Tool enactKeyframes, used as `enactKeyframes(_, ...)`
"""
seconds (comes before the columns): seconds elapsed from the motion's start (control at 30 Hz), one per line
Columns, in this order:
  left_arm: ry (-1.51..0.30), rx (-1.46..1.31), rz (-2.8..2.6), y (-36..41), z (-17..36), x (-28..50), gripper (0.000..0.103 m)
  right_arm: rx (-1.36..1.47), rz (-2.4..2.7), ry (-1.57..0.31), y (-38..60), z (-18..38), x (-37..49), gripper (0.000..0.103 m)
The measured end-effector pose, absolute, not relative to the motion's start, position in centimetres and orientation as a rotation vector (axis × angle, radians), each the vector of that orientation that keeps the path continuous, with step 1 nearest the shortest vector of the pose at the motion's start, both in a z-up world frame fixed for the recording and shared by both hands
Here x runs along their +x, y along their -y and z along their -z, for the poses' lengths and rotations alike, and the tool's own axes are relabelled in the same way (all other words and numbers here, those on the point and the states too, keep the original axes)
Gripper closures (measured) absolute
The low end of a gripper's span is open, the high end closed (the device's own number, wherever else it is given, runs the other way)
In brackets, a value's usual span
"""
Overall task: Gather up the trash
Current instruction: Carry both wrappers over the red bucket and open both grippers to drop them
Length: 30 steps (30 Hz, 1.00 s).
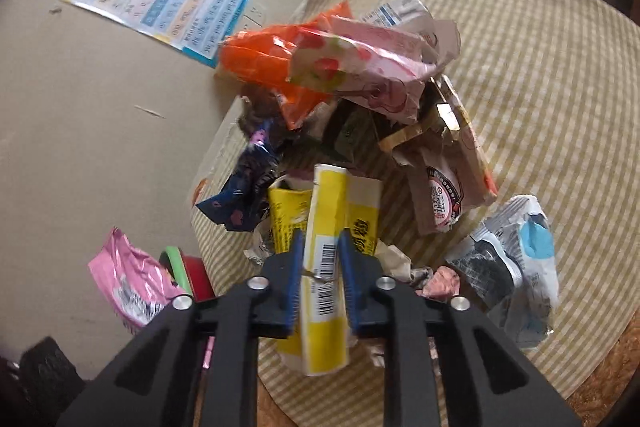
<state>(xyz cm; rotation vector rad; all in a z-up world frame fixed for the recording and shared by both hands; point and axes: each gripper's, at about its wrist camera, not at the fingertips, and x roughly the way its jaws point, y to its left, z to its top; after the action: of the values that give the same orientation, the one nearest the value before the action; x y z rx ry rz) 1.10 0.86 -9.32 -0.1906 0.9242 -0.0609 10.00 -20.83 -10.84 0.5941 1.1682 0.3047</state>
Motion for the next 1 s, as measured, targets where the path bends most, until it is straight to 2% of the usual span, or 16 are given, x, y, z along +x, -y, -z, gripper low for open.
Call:
enactKeyframes(0.2,-0.875,-0.192,-0.005,-4.3,8.2,0.4,0.063,0.551,-0.365,-1.072,19.2,6.6,7.8,0.089)
enactKeyframes(0.43,-0.877,-0.247,-0.174,-11.6,8.9,-1.0,0.063,0.476,-0.548,-0.996,11.8,1.9,7.9,0.089)
enactKeyframes(0.8,-0.991,-0.313,-0.365,-19.3,13.3,-4.7,0.063,0.384,-0.790,-1.079,-3.5,3.2,8.9,0.089)
enactKeyframes(0.87,-1.003,-0.322,-0.381,-19.7,13.7,-5.0,0.063,0.361,-0.812,-1.068,-5.2,3.1,8.9,0.086)
enactKeyframes(0.9,-1.006,-0.326,-0.393,-19.8,13.9,-5.2,0.061,0.354,-0.818,-1.062,-6.1,3.1,9.2,0.086)
enactKeyframes(0.93,-1.008,-0.329,-0.406,-20.1,14.0,-5.3,0.054,0.352,-0.828,-1.054,-6.8,3.0,9.4,0.084)
enactKeyframes(1.0,-1.002,-0.344,-0.415,-20.6,14.2,-5.9,0.039,0.344,-0.826,-1.046,-7.5,2.9,9.5,0.066)
